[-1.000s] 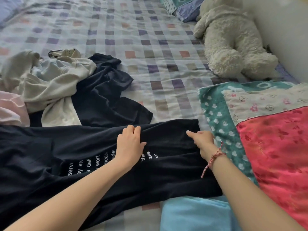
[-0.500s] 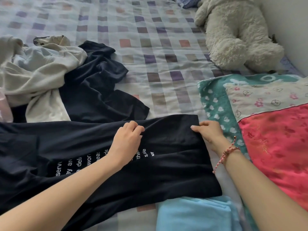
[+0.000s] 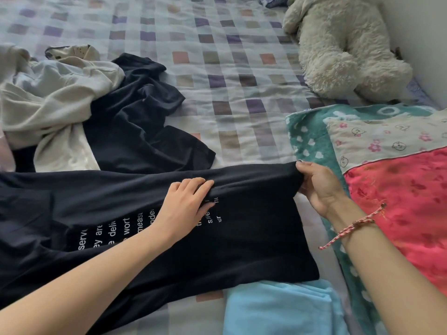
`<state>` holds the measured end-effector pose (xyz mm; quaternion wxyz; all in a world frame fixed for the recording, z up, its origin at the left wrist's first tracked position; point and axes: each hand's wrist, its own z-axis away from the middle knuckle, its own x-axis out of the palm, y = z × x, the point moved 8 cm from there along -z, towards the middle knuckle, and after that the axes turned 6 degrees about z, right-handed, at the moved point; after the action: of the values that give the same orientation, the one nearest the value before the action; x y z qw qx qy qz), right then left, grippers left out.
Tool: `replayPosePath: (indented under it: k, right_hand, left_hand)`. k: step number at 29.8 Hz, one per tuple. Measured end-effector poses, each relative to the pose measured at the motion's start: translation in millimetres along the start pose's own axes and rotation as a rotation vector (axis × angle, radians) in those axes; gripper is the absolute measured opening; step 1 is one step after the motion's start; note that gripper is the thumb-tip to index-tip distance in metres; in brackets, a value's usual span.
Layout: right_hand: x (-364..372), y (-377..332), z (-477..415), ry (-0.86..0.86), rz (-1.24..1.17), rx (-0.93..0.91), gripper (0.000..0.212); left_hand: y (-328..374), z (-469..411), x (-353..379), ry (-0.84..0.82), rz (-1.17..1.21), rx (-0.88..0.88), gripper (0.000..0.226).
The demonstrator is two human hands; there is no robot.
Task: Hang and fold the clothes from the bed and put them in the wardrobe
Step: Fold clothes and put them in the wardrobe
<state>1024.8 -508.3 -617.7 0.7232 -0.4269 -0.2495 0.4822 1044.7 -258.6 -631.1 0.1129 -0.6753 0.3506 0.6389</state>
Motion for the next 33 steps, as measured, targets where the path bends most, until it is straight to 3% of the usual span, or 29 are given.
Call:
replayPosePath:
  k: [2,5,7,10,12,14,17,21,24,26,30,33]
  right_hand:
    - [-4.2,10.3,-0.4,-0.005,0.150,0.092,0.016]
    - [-1.3,35.5,2.3,-0.088,0.518,0.250,0.027]
    - [6.7,27.3,-2.5,-0.055,0.563,0.123,0.017]
    - [14.3,-13.8,-6.9,0.039,0.421,-0.202,0.010]
    - [9.5,-19.4,-9.4,0.107,0.443,-0.288,0.005]
    - [-7.1,7.7,-10.9,0.234,0.661,-0.184,0.009]
    - [-28.9,60.9,-7.8,0.279,0.713,0.063,0.037]
    - [-23.3,77.0,-6.3,0.165,0.594,0.168,0.051]
    - [-15.2,60.1,-0.6,0.102,0.928,0.002,0.043]
    - [-7.8,48.9,11.1,0.087,1.158,-0.127,0.039]
    - [9.5,12.3,37.1,0.160,1.041,-0.350,0.039]
    - [56.5,-15.3,64.8,0.102,0.951,-0.458,0.041]
  left_hand:
    - [1.1,2.0,2.6,-0.013,-0.039,0.045,0.061]
    - [8.1,10.4,14.5,-0.121,-0.137,0.164,0.092]
    - [15.1,18.5,22.7,-0.186,-0.190,0.247,0.097]
    - [17.5,23.3,26.9,-0.203,-0.196,0.261,0.094]
    - [17.6,23.7,30.7,-0.223,-0.177,0.232,0.078]
    - [19.0,26.8,35.9,-0.255,-0.150,0.216,0.052]
    - [25.7,34.1,45.7,-0.370,-0.099,0.177,0.064]
    - [63.5,44.5,51.8,-0.422,0.046,0.202,0.071]
    - [76.7,45.5,50.0,-0.409,0.276,0.037,0.084]
    - [73.6,42.1,33.2,-0.290,0.468,-0.119,0.082]
    - [56.8,37.0,3.0,-0.078,0.904,-0.461,0.039]
    - [56.0,39.6,-8.3,-0.121,1.392,-0.765,0.034]
